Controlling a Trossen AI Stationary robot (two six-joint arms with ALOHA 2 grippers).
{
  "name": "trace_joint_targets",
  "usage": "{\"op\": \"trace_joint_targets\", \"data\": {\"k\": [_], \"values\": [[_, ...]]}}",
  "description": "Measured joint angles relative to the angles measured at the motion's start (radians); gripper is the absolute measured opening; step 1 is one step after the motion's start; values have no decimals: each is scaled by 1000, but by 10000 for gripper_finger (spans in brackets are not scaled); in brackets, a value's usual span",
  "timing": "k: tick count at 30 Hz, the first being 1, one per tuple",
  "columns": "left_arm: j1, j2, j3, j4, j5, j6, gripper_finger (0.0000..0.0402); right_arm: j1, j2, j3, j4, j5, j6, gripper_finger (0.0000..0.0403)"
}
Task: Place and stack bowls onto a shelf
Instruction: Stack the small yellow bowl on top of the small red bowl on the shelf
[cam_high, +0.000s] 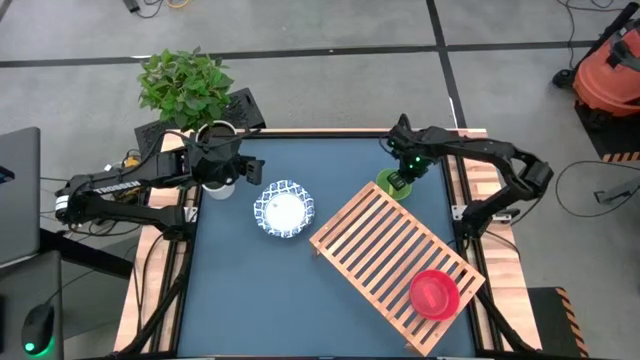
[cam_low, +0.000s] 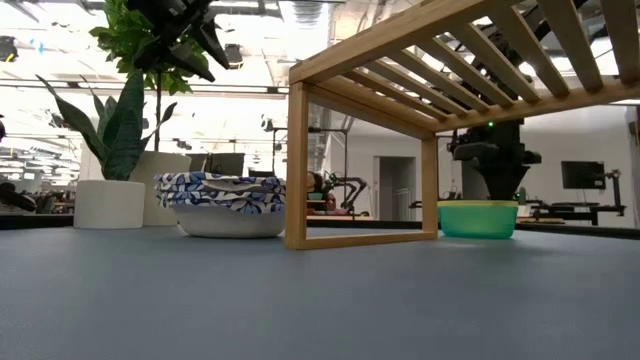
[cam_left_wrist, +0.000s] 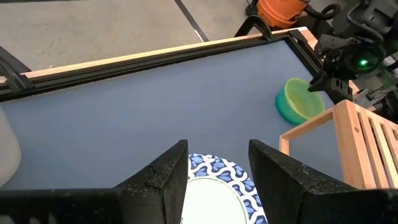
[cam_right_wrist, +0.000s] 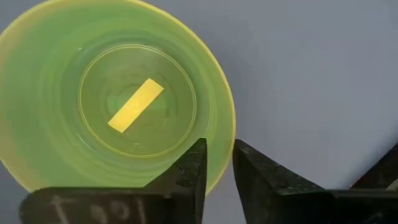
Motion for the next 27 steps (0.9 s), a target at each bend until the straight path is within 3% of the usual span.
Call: {"op": "trace_joint_targets", "data": {"k": [8,24,27], "values": [[0,0,0,-1,-8,0,153,-6,-1,2,-4,-4,17,16],[0,0,0,-1,-10,0,153,-12,-148,103,-148,-7,66,16],[0,0,0,-1,-11,1,153,-28,-176,99,-127,-95,79,16]]}}
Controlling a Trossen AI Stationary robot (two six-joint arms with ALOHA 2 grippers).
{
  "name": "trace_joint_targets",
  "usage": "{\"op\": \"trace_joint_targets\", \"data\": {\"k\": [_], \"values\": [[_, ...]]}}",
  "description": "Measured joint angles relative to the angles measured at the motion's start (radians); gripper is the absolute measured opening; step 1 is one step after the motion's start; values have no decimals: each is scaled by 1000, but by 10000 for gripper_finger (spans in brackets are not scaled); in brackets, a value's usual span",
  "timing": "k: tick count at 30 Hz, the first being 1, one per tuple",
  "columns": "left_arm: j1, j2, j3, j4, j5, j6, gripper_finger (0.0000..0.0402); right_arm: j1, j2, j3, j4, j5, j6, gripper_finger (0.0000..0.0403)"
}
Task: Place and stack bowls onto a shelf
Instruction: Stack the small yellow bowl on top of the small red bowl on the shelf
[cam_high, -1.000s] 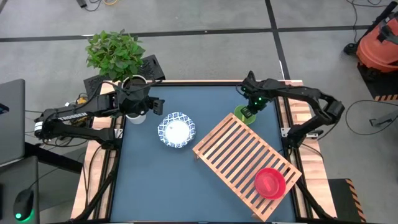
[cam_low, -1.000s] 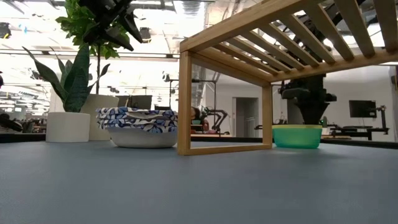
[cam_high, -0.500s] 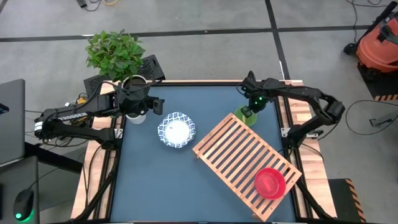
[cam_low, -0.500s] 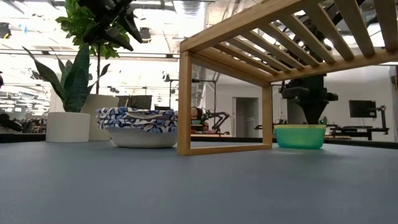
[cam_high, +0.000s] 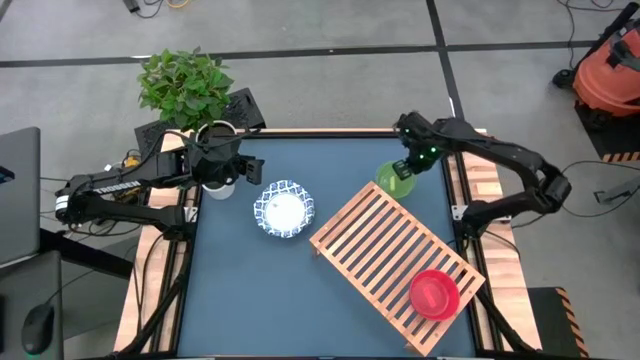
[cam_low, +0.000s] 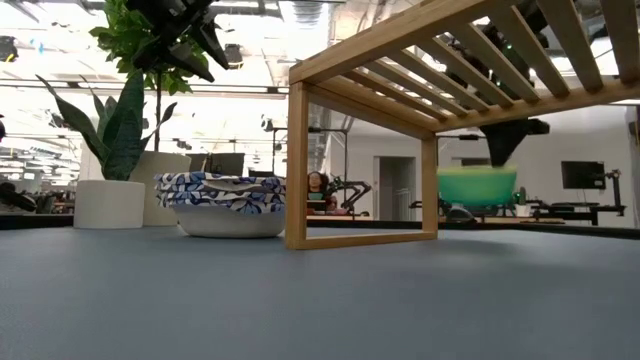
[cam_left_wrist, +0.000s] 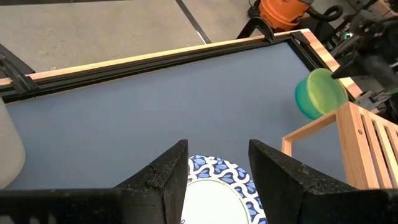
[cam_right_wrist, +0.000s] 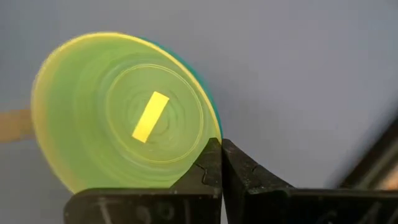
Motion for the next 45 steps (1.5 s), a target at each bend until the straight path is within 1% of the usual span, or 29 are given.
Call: {"op": "trace_joint_targets", "data": {"k": [1,4,10,19,23,25,28,32,35,38,41,45], "values": [[0,0,0,0,0,2,153,-9,-9,0,2,-22,4,16],[0,0,0,0,0,8,153,-38,-25,9,-67,-42,28,16],[0,0,0,0,5,20,153,-49,-71,10,-91,-115,45,16],[0,0,0,0,6,29,153,-57,-152,8,-112,-117,107,16],[0,0,0,0,6,34,153,-57,-191,9,-107,-154,123,16],[0,0,0,0,6,46,153,-57,-191,9,-146,-155,138,16],[0,0,0,0,6,56,153,-59,-202,8,-125,-160,139,16],[0,0,0,0,6,57,153,-65,-215,8,-153,-177,145,16],[0,0,0,0,6,57,153,-55,-249,52,-147,-202,173,16],[0,0,0,0,6,71,153,-38,-279,124,-161,-217,196,16],[0,0,0,0,6,74,153,-13,-307,224,-210,-224,219,16],[0,0,0,0,6,74,153,58,-336,363,-301,-271,250,16]]}}
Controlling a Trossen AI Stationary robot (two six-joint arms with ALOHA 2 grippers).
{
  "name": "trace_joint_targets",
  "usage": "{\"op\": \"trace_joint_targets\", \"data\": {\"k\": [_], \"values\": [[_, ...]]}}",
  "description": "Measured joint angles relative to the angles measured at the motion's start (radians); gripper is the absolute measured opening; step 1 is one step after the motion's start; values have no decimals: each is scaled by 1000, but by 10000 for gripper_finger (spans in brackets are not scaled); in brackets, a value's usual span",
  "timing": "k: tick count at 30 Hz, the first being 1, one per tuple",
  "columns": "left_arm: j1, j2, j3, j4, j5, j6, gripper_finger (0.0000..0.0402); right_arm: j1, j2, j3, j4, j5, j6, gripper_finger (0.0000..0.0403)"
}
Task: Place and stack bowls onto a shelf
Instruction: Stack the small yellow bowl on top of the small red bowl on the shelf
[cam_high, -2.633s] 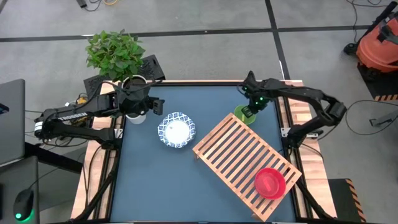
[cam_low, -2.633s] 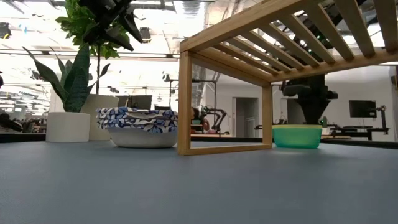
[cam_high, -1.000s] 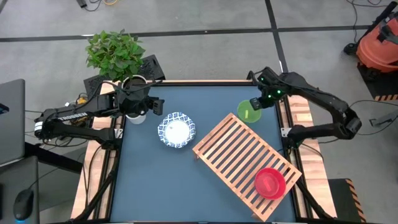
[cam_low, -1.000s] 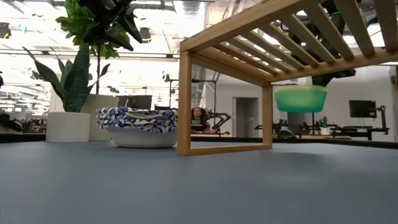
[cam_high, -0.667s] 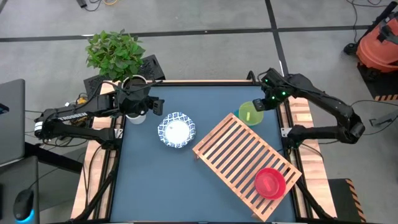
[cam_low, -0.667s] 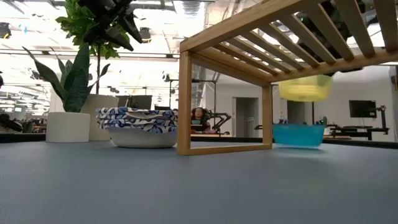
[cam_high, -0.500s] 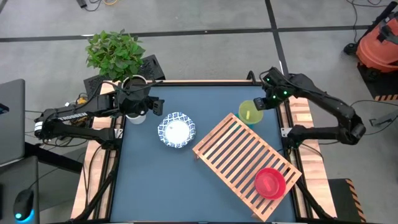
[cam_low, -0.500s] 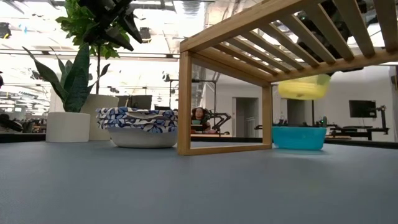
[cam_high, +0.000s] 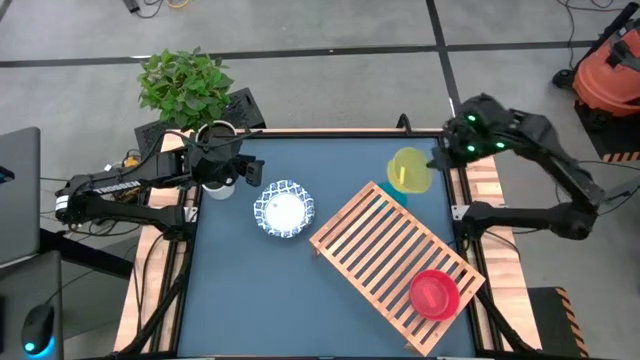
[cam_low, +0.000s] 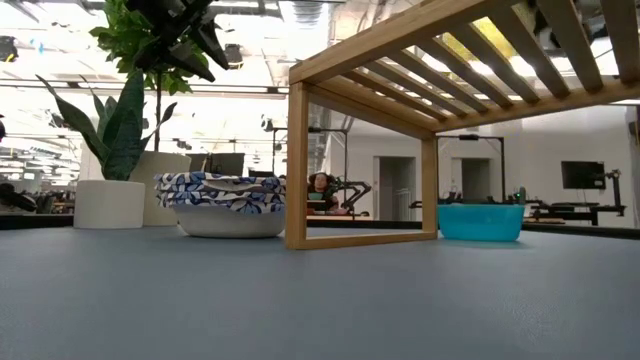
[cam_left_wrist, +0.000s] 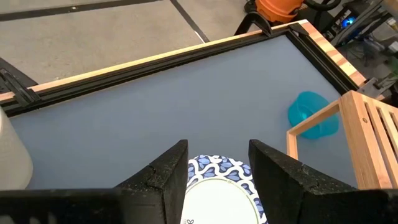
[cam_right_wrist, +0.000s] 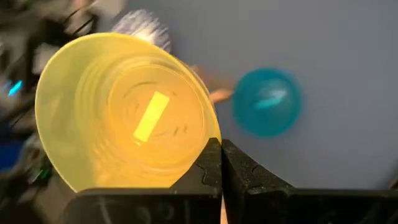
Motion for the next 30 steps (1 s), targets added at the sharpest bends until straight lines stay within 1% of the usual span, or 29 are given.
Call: {"op": "trace_joint_targets", "data": {"k": [2,4,7,10,14,19,23,30], "values": [[0,0,0,0,0,0,153,61,-11,64,-56,-33,36,16],[0,0,0,0,0,0,153,137,-21,123,-102,-42,96,16],[0,0,0,0,0,0,153,266,-39,195,-152,-36,213,16],[0,0,0,0,0,12,153,399,-56,240,-160,-4,341,16],[0,0,0,0,6,23,153,571,-56,260,-109,12,455,16],[0,0,0,0,10,24,153,775,-14,260,39,27,548,16],[0,0,0,0,10,24,153,941,37,260,102,89,631,16],[0,0,0,0,9,33,153,1241,118,260,107,262,814,16]]}}
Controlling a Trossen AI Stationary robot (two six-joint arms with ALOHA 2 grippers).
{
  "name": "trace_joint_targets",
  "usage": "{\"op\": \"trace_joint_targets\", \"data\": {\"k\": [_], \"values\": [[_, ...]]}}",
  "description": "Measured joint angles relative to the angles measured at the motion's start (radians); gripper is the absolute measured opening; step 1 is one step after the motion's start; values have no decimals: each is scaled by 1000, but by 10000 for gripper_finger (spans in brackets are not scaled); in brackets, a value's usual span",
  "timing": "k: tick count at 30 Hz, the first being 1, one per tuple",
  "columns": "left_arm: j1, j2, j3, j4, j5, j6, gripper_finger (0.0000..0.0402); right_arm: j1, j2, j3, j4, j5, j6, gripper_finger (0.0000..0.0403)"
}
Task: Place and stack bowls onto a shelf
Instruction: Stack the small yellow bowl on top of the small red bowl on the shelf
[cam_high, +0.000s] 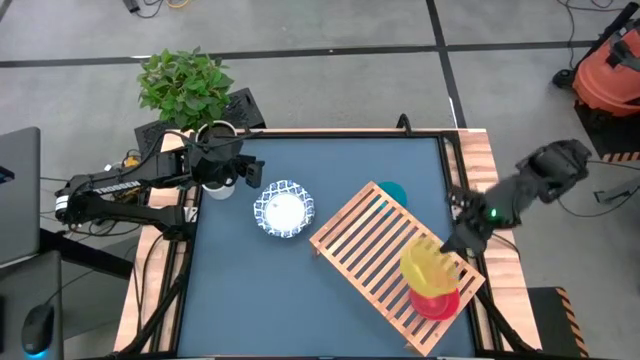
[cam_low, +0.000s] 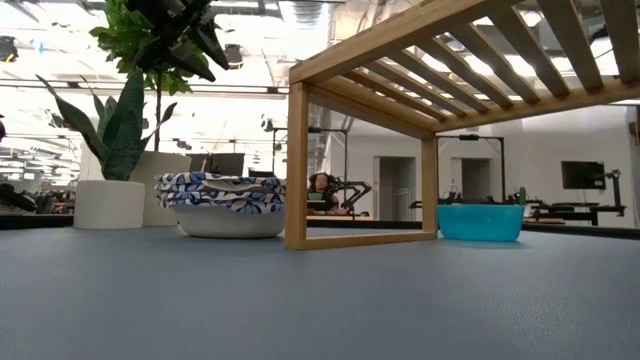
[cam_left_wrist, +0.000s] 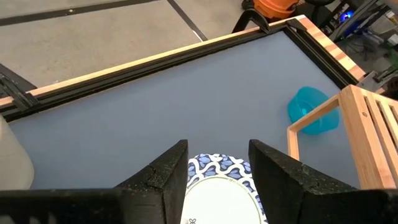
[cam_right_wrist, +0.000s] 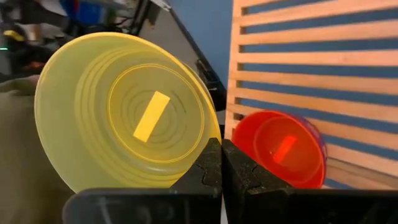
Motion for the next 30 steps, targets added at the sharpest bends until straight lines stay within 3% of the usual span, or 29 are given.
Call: {"op": "trace_joint_targets", "data": {"k": [6,12,30], "values": [[0,0,0,0,-11,33,153,175,61,0,-54,134,171,16],[2,0,0,0,-13,54,153,304,135,0,-202,135,338,16],[3,0,0,2,-27,52,153,369,238,0,-319,133,388,16]]}}
